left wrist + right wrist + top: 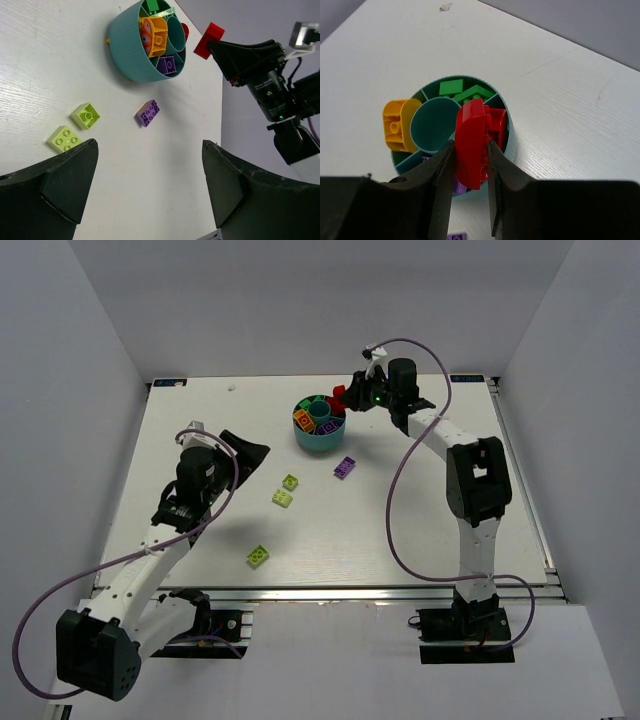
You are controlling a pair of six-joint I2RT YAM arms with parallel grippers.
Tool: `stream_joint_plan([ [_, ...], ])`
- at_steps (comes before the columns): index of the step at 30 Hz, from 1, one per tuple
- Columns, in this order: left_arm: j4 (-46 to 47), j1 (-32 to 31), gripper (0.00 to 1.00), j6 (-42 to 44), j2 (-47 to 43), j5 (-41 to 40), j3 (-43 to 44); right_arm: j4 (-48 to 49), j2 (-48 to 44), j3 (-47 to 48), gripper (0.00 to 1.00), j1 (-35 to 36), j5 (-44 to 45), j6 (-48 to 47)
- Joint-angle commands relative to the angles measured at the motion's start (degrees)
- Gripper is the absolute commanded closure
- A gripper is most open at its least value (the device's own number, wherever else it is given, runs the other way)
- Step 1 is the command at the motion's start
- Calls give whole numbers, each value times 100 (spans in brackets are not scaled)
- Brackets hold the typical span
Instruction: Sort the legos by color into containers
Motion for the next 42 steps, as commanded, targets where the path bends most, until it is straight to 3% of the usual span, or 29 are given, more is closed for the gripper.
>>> stream_joint_plan([
  [1, -205, 20, 6, -42, -309, -284, -33, 897, 285, 644, 100, -35, -25, 603],
  [22, -548, 29, 6, -156, -441, -363, -156, 1109, 1376, 1701, 100, -26, 124, 1043],
  [42, -460, 20, 6, -217, -468, -363, -314, 994, 946, 796, 100, -26, -70, 841],
])
